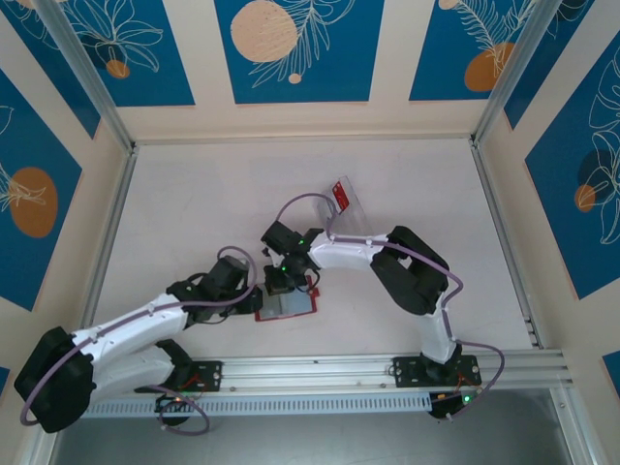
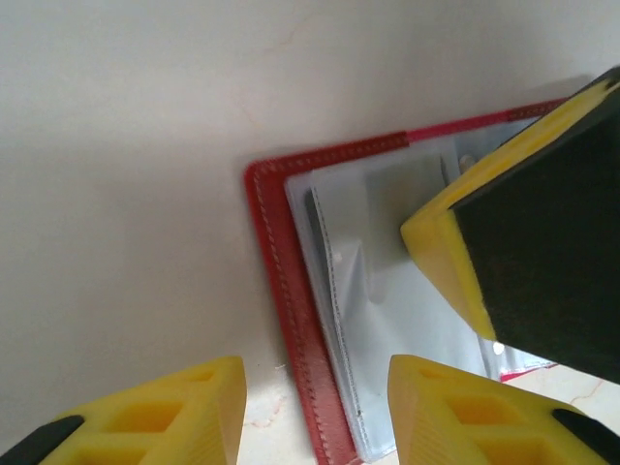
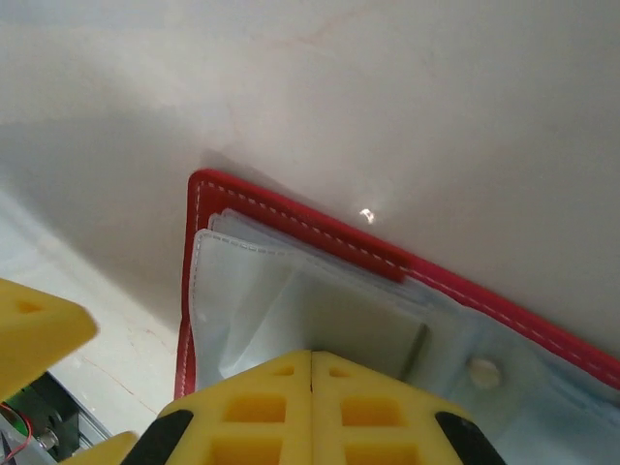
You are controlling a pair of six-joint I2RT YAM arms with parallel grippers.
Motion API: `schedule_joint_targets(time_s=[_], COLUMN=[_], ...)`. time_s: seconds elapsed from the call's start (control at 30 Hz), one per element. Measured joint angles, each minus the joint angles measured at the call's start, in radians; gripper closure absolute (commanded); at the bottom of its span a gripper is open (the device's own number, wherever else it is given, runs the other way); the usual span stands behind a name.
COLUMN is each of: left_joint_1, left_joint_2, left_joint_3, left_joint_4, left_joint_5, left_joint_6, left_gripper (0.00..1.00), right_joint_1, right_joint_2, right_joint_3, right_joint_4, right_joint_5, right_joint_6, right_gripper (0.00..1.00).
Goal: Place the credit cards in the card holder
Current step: Pick up the credit card from the storage box.
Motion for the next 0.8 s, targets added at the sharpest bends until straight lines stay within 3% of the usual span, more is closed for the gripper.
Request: schedule_joint_targets(time_s=[0.23,0.57,0.8], left_joint_1=[0.000,0.000,0.000], left_joint_2=[0.090,0.212,0.216], left_joint_3=[0.008,0.048,0.048], left_joint_4=[0.025,0.095,0.114], left_joint_5=[0.019,0.025,0.025], left_joint_6=[0.023,0.040,0.038], left_gripper=[0.57,0.61,0.67], right_joint_1=[-0.035,-0.177,-0.355], right_joint_2=[-0.086,-0.288,-0.324], right_joint_3=[-0.084,-0.114,-0.045], right_joint_4=[0.031,-0.018,-0.148], right_joint_5=[-0.012,-0.002,0.159], right_joint_6=[-0.005,-0.071,-0.124], right_gripper=[0.89,0.86,0.74])
